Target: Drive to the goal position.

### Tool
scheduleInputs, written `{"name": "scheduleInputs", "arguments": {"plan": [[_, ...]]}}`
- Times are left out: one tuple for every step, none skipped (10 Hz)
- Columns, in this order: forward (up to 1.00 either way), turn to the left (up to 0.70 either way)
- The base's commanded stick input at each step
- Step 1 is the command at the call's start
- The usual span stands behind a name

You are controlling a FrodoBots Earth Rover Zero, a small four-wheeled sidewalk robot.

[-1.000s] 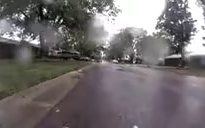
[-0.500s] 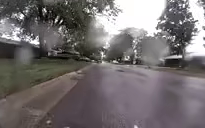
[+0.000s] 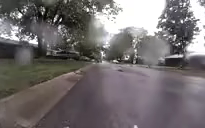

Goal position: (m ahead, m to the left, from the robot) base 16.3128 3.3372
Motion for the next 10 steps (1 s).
{"name": "scheduleInputs", "arguments": {"plan": [[0.5,-0.01],[0.5,-0.01],[0.5,-0.01],[0.5,-0.01],[0.5,-0.01],[0.5,-0.01],[0.5,-0.01],[0.5,-0.01],[0.5,-0.01],[0.5,-0.01]]}}
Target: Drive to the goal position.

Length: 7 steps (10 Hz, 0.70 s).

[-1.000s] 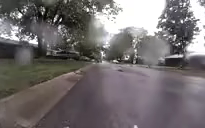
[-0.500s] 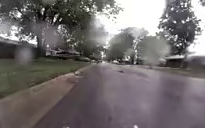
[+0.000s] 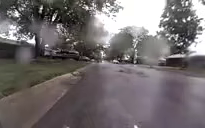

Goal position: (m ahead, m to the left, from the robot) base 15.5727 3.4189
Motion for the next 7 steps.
{"name": "scheduleInputs", "arguments": {"plan": [[0.5,-0.01],[0.5,-0.01],[0.5,-0.01],[0.5,-0.01],[0.5,-0.01],[0.5,-0.01],[0.5,-0.01]]}}
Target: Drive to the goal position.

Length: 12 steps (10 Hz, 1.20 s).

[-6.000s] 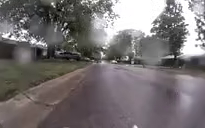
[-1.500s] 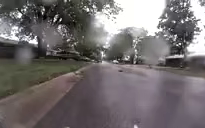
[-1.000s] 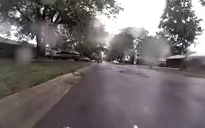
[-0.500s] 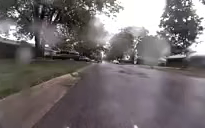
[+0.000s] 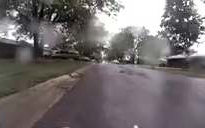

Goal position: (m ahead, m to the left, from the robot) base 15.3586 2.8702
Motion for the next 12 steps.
{"name": "scheduleInputs", "arguments": {"plan": [[0.5,-0.01],[0.5,-0.01],[0.5,-0.01],[0.5,-0.01],[0.5,0.11],[0.5,0.22],[0.5,0.33],[0.5,0.45],[0.5,0.49],[0.5,0.44],[0.5,0.2],[0.5,-0.01]]}}
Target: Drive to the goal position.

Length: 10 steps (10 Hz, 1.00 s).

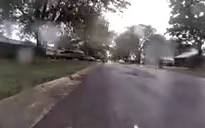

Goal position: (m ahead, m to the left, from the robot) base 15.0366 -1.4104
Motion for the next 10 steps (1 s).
{"name": "scheduleInputs", "arguments": {"plan": [[0.5,-0.01],[0.5,-0.01],[0.5,-0.01],[0.5,-0.01],[0.5,-0.01],[0.5,-0.01],[0.5,-0.01],[0.5,-0.01],[0.5,-0.01],[0.5,-0.01]]}}
